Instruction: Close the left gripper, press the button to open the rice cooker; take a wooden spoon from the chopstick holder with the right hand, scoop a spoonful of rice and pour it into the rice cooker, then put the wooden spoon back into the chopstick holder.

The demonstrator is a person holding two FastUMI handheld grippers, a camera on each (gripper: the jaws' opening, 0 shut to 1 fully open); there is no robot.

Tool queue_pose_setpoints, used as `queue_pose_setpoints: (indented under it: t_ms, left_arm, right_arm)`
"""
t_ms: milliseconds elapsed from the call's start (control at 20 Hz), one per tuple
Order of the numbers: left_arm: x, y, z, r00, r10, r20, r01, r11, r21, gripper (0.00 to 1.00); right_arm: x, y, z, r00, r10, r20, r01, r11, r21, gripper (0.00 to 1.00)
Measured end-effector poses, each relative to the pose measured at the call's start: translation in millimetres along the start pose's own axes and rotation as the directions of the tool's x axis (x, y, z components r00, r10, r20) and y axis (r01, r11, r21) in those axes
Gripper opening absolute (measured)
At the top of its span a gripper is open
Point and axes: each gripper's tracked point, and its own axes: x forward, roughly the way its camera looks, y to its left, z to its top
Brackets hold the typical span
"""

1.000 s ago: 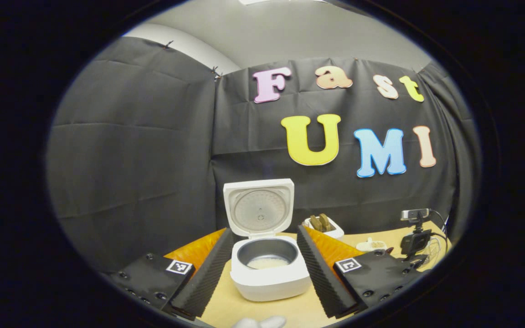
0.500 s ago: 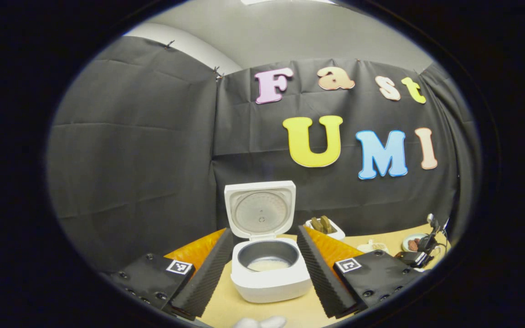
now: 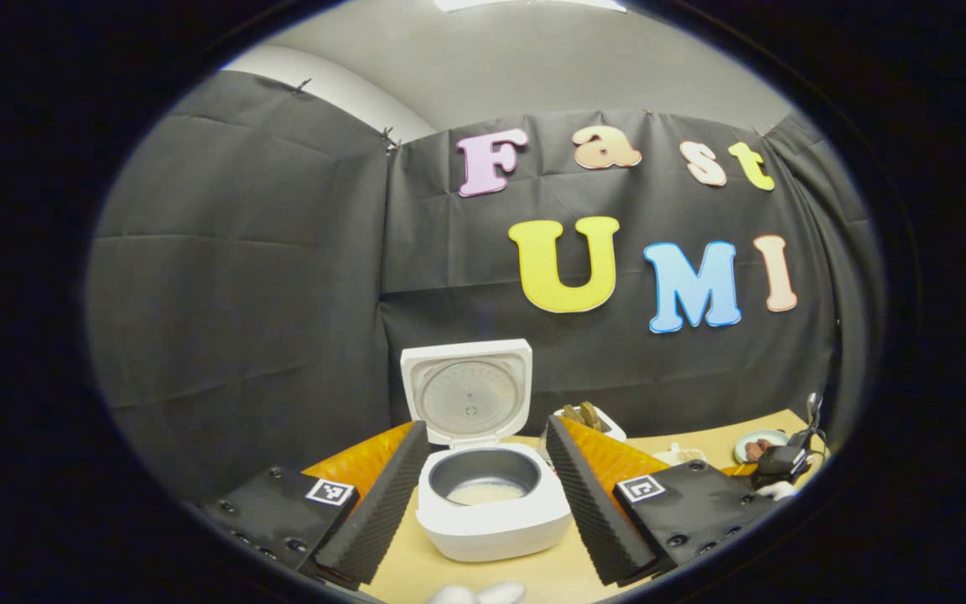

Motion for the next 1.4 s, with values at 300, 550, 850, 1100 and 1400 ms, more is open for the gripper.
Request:
queue_pose_setpoints:
  t_ms: [300, 550, 850, 1100, 1400]
  left_arm:
    - [-2.0, -1.9, 1.7, 1.0, -0.011, 0.004, 0.011, 1.0, 0.005, 0.96]
    - [-2.3, 1.3, -1.4, 1.0, -0.015, 0.0, 0.015, 1.0, 0.002, 1.0]
    - [-10.8, 22.3, -1.0, 1.0, 0.007, 0.014, -0.008, 1.0, 0.014, 0.98]
    - [-19.0, 52.3, -14.4, 0.999, 0.046, -0.006, -0.046, 0.999, 0.014, 0.99]
    - [-24.6, 85.9, -20.5, 0.994, 0.108, -0.011, -0.108, 0.994, -0.013, 0.96]
  right_arm:
    - [-20.9, 17.2, 28.1, 0.998, 0.024, 0.051, -0.026, 0.999, 0.035, 0.15]
    - [-34.5, 44.7, 41.5, 0.996, 0.048, 0.081, -0.047, 0.999, -0.013, 0.15]
    - [-42.5, 103.7, 44.0, 0.991, 0.101, 0.088, -0.093, 0.992, -0.086, 0.15]
    - [-39.1, 169.1, 30.2, 0.985, 0.156, 0.074, -0.148, 0.983, -0.105, 0.15]
    - [-15.3, 262.5, -19.2, 0.969, 0.245, 0.02, -0.241, 0.964, -0.112, 0.15]
